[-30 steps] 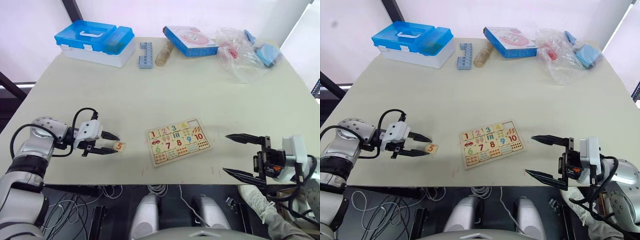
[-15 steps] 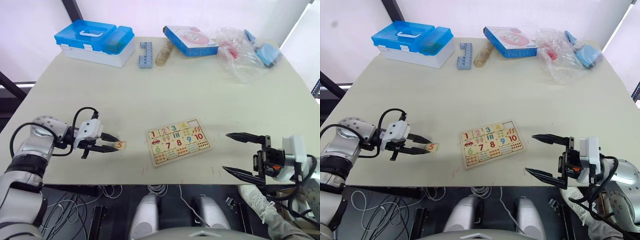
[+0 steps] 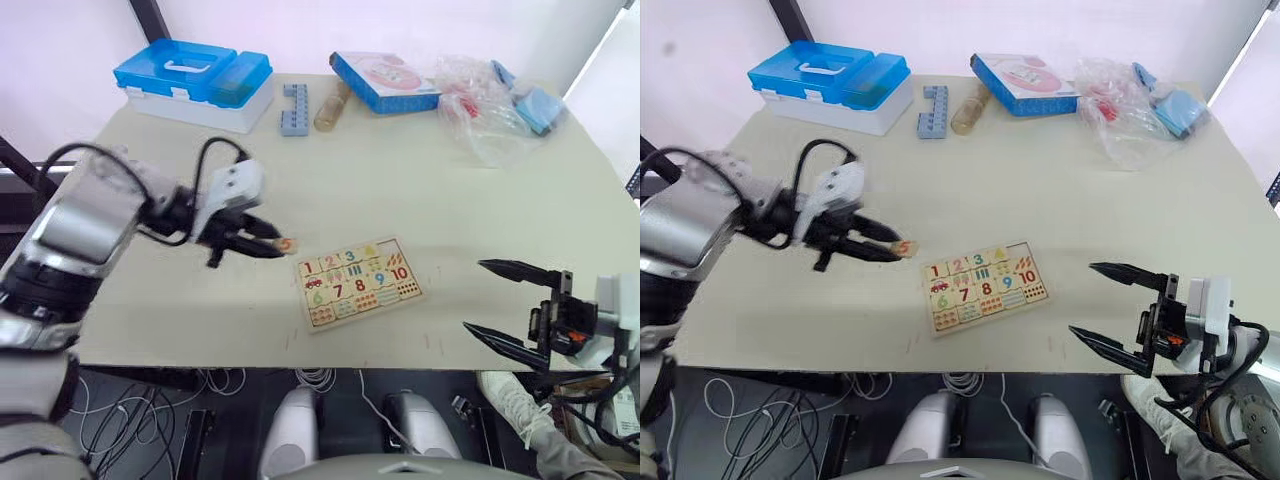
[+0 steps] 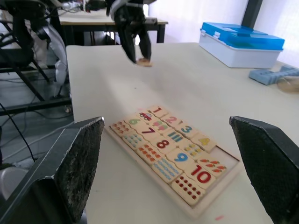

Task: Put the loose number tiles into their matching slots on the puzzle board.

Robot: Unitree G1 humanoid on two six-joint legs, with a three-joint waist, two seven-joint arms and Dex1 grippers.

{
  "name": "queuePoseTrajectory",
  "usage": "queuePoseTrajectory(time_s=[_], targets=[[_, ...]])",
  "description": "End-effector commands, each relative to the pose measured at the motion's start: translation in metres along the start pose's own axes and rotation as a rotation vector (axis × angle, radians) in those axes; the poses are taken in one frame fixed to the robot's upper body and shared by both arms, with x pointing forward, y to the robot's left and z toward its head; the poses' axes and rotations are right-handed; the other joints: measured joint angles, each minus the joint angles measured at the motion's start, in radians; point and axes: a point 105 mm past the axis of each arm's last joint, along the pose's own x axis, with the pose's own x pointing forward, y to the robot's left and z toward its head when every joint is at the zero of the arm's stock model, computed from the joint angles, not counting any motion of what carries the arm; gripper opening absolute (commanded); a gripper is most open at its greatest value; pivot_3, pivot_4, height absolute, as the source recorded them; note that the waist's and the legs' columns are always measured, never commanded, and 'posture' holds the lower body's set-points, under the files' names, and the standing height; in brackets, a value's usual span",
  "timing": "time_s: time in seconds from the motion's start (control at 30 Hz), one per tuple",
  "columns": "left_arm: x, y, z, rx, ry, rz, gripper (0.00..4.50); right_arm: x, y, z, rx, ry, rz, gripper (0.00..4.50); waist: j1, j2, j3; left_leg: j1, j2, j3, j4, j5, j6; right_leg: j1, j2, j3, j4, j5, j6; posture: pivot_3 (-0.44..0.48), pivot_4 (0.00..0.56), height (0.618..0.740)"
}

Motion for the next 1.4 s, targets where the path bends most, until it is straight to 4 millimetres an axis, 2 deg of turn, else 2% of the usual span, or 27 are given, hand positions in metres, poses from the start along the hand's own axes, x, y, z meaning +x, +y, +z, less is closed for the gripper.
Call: queuePoseTrajectory(time_s=[0.03,0.13,0.23,0.37,0.67,0.8,1.03,1.4], targets=[[0.017,0.009,0.026,-0.07,0.025,0.065,0.92,-0.003,-0.001,0.011,-0.065,-0.008,-0.025,4.5,-0.001,0.0,0.0,0.0,0.0,0.0,0.0,0.0,0.0,0.0,0.001,0.001,0.0,0.0,0.001,0.0,0.15,0.74],[0.035,0.014,0.04,-0.08,0.014,0.079,0.92,-0.005,-0.001,0.012,-0.069,-0.006,-0.035,4.5,-0.003,0.0,0.0,0.0,0.0,-0.001,0.0,0.0,0.0,0.0,0.003,0.003,0.0,0.0,0.001,0.0,0.15,0.74],[0.056,0.028,0.05,-0.133,0.032,0.135,0.92,-0.011,-0.001,0.01,-0.075,0.01,-0.05,4.5,-0.004,0.0,0.0,0.0,0.0,-0.002,0.0,0.0,0.0,0.0,0.004,0.004,0.001,0.0,0.001,0.0,0.15,0.74],[0.078,0.042,0.061,-0.1,0.049,0.198,0.92,-0.018,-0.003,0.008,-0.085,0.026,-0.077,4.5,-0.003,0.0,0.0,0.0,-0.001,-0.004,0.0,0.0,0.0,0.0,0.005,0.005,0.001,0.0,0.001,0.0,0.15,0.74],[0.128,0.036,0.074,-0.09,0.108,0.174,0.92,-0.025,-0.004,0.002,-0.1,0.048,-0.126,4.5,-0.002,0.001,0.0,-0.001,-0.001,-0.003,0.0,0.0,0.0,-0.001,0.005,0.006,0.001,0.0,0.0,0.0,0.15,0.74],[0.14,0.034,0.07,-0.08,0.132,0.183,0.92,-0.026,-0.003,0.001,-0.102,0.048,-0.134,4.5,-0.002,0.001,0.0,-0.001,-0.002,-0.004,0.0,0.0,0.0,-0.001,0.005,0.007,0.0,0.0,0.0,0.0,0.15,0.74],[0.154,0.032,0.074,-0.087,0.122,0.193,0.92,-0.028,-0.004,-0.001,-0.102,0.052,-0.147,4.5,-0.002,0.001,0.0,-0.001,-0.002,-0.004,0.0,0.0,0.0,-0.001,0.005,0.006,0.001,0.0,0.0,0.0,0.15,0.74],[0.158,0.031,0.07,-0.098,0.141,0.206,0.92,-0.026,-0.002,-0.002,-0.098,0.048,-0.155,4.5,-0.003,0.001,0.0,-0.001,-0.002,-0.004,0.0,0.0,0.0,-0.001,0.005,0.006,0.001,0.0,0.0,0.0,0.15,0.74]])
